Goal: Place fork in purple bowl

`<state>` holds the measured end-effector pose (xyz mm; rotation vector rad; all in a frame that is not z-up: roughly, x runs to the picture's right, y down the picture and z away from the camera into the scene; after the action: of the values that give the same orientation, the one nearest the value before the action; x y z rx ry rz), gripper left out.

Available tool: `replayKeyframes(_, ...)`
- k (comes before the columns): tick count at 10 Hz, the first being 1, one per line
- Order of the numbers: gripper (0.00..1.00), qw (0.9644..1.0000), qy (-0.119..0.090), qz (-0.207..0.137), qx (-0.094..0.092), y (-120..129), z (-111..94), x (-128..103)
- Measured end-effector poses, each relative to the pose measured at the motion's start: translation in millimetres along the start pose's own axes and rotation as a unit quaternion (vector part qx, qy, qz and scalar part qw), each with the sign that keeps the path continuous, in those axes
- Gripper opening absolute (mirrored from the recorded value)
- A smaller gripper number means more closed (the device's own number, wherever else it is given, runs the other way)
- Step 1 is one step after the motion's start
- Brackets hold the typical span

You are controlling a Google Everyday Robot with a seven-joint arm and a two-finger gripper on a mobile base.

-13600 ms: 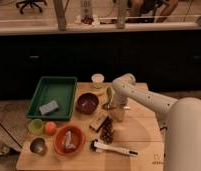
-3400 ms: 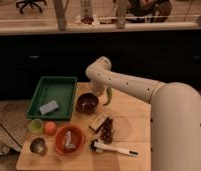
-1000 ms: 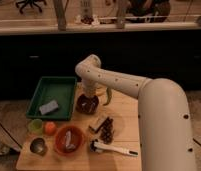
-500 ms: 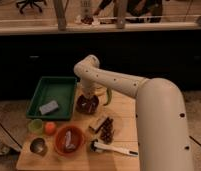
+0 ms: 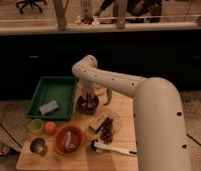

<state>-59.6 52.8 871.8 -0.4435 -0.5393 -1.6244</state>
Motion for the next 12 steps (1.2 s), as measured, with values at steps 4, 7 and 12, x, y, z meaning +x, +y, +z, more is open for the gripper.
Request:
replayKeyframes(4, 0.8, 0.9998, -0.001, -0.012, -0.017, -7.3, -3.0, -4.3)
replayKeyframes(7, 0.8, 0.9996, -0.001, -0.015, -0.025, -9.7, -6.3, -7.0)
replayKeyframes(12, 0.8, 0.9994, -0.008, -0.021, -0.027, -9.6, -8.1, -6.2)
